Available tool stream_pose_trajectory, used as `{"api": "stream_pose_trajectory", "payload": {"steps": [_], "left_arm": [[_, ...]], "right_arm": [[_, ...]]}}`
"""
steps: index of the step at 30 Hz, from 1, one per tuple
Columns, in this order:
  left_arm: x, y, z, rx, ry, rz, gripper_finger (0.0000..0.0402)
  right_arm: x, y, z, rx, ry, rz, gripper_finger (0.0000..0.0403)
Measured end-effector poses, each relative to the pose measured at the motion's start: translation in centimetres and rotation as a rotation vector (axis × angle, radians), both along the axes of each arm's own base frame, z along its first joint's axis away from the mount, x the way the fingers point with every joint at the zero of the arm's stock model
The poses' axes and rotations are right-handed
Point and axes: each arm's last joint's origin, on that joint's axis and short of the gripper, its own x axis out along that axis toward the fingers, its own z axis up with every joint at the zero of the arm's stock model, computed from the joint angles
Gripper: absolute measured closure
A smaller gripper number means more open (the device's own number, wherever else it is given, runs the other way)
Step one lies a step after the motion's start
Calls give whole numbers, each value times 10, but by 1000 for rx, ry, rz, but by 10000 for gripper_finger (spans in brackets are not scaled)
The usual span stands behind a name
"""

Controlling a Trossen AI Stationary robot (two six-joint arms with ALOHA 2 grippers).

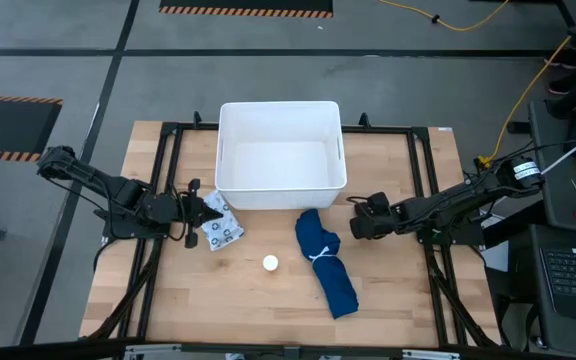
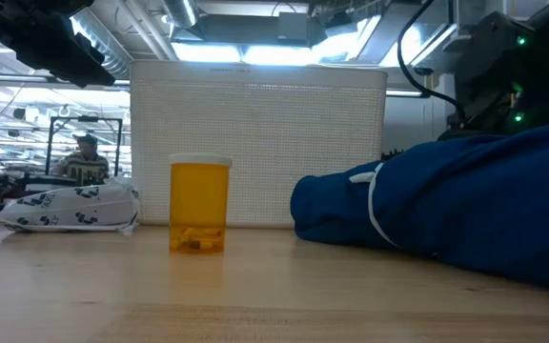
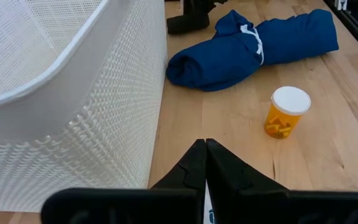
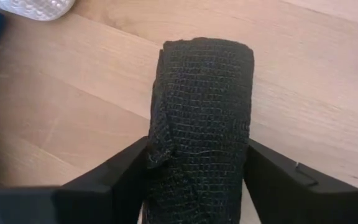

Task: Pick & place medical supplies in basket/bin
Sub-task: Put the black bandage into the white bin

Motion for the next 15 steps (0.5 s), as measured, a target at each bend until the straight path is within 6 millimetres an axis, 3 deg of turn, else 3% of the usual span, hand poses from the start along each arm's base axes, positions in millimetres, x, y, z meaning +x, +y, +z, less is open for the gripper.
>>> {"api": "stream_pose_trajectory", "payload": {"steps": [6,15], "left_arm": [[0,0,0,0,0,0,394],[0,0,0,0,0,0,399]], "right_arm": [[0,0,0,1,-4,-9,225],[0,-1,1,-30,-15,-25,227]]}}
